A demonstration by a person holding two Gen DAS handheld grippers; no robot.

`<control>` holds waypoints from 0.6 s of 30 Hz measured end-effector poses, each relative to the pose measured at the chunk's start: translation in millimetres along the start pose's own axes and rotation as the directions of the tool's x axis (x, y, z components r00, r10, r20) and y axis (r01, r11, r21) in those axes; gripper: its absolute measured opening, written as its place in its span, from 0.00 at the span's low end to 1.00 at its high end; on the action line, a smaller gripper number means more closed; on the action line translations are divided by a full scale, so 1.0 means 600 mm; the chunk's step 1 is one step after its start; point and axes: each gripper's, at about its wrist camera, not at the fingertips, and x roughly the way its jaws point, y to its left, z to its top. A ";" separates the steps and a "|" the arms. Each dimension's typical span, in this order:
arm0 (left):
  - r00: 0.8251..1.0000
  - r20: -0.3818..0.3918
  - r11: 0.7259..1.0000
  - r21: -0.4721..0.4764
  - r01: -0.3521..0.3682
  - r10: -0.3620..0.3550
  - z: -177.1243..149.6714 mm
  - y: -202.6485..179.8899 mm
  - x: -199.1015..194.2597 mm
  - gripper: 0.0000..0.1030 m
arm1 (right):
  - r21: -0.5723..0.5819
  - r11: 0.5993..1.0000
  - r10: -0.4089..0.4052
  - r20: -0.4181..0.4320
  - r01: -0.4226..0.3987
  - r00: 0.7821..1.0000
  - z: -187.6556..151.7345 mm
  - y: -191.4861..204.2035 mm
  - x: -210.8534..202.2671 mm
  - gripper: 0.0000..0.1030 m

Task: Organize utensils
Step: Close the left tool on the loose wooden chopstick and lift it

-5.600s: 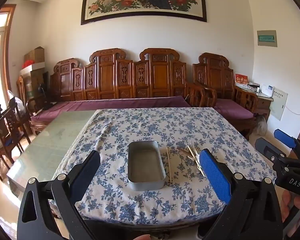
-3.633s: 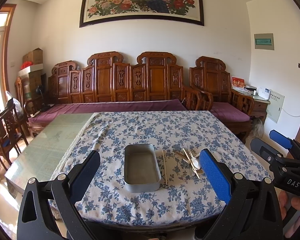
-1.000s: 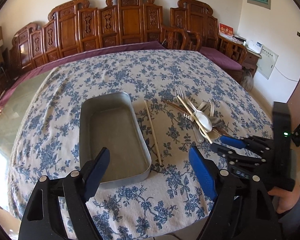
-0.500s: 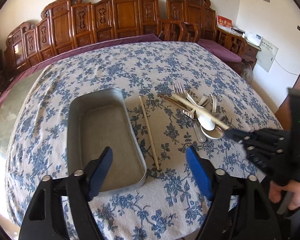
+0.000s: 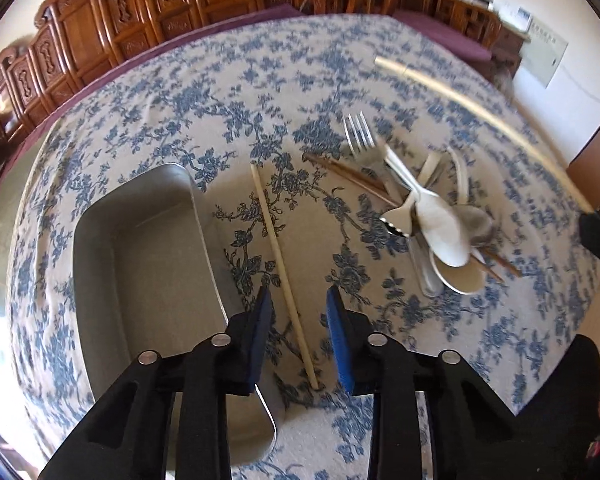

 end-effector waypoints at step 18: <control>0.966 -0.239 0.994 0.041 -0.097 0.104 0.051 -0.011 0.097 0.13 | 0.035 0.999 0.034 0.028 -0.035 0.999 0.002 -0.008 -0.011 0.06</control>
